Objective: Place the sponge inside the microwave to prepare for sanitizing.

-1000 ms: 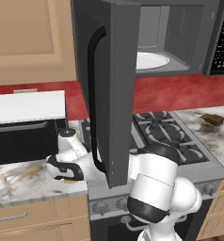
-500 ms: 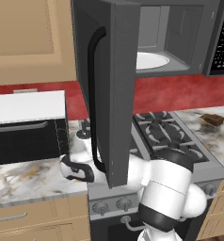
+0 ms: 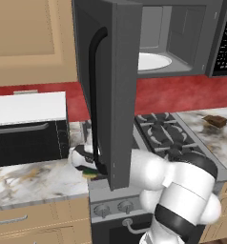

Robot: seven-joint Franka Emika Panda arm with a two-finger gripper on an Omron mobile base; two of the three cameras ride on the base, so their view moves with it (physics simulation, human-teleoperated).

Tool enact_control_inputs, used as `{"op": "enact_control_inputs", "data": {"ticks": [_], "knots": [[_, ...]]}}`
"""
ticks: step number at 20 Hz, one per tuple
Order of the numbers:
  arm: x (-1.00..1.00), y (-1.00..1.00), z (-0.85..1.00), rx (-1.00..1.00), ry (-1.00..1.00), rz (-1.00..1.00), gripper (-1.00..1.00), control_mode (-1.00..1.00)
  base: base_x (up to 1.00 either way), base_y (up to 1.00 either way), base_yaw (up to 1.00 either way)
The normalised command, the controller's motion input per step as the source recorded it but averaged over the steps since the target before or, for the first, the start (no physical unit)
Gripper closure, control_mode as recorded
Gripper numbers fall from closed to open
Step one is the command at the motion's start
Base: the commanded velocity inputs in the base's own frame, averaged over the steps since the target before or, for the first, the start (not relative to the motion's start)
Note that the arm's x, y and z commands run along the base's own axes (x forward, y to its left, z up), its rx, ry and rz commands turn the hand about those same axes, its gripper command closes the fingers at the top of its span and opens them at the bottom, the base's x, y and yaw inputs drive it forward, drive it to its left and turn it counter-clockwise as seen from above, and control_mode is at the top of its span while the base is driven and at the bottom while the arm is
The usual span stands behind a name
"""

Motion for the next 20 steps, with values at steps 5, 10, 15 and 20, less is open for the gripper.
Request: {"op": "enact_control_inputs", "data": {"ticks": [5, 10, 15, 20], "knots": [[0.0, -0.18, 0.27, 0.05, 0.0, 0.0, 1.0, -1.0, 0.0, 0.0, 0.0], [-0.23, -0.24, 0.52, 0.1, -0.03, 0.0, 1.0, -1.0, 0.0, 0.0, 0.0], [-0.31, -0.39, 0.36, 0.17, -0.03, 0.0, 1.0, -1.0, 0.0, 0.0, 0.0], [-0.3, -0.62, 0.59, 0.16, 0.0, -0.01, 1.0, -1.0, 0.0, 0.0, 0.0]]}}
